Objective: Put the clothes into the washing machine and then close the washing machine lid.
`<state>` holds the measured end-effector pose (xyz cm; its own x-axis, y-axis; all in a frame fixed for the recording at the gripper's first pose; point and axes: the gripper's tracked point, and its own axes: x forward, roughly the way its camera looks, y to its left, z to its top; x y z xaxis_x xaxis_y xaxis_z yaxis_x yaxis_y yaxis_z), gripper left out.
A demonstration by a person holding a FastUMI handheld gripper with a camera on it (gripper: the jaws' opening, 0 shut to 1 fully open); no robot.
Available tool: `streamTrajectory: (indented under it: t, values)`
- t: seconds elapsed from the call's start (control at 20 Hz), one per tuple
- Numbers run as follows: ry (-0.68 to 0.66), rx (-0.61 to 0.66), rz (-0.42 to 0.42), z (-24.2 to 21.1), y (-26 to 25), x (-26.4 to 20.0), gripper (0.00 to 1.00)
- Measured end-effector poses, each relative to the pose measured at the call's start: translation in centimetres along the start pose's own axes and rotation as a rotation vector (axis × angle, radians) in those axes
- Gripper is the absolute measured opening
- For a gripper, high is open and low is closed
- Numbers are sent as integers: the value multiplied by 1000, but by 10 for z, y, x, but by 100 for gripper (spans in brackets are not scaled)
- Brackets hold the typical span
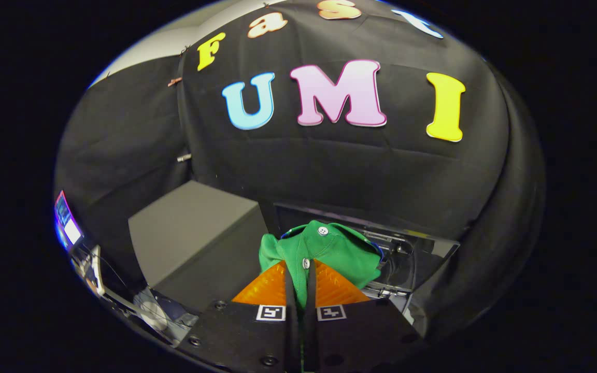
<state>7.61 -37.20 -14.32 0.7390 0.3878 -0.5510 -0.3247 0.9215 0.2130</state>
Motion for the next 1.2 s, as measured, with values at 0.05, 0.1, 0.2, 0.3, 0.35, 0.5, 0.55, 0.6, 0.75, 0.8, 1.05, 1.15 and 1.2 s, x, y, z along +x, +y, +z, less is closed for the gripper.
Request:
streamTrajectory:
  t: [0.05,0.1,0.2,0.3,0.35,0.5,0.55,0.6,0.75,0.8,1.05,1.15,1.2]
  values:
    - [22,-13,-9,-13,-9,11,8]
    - [54,-18,-19,-29,-17,24,8]
    - [119,-16,-33,-63,-32,45,8]
    - [186,3,-46,-99,-41,60,8]
    - [217,10,-52,-119,-44,70,8]
    - [293,-16,-72,-167,-44,97,8]
    - [317,-30,-87,-180,-44,106,8]
    - [331,-37,-100,-190,-45,111,8]
    - [410,-20,-147,-232,-44,124,8]
    - [439,-14,-173,-242,-47,125,8]
    - [457,57,-269,-256,-63,138,53]
    - [425,33,-310,-245,-73,135,98]
    - [407,7,-323,-241,-76,134,100]
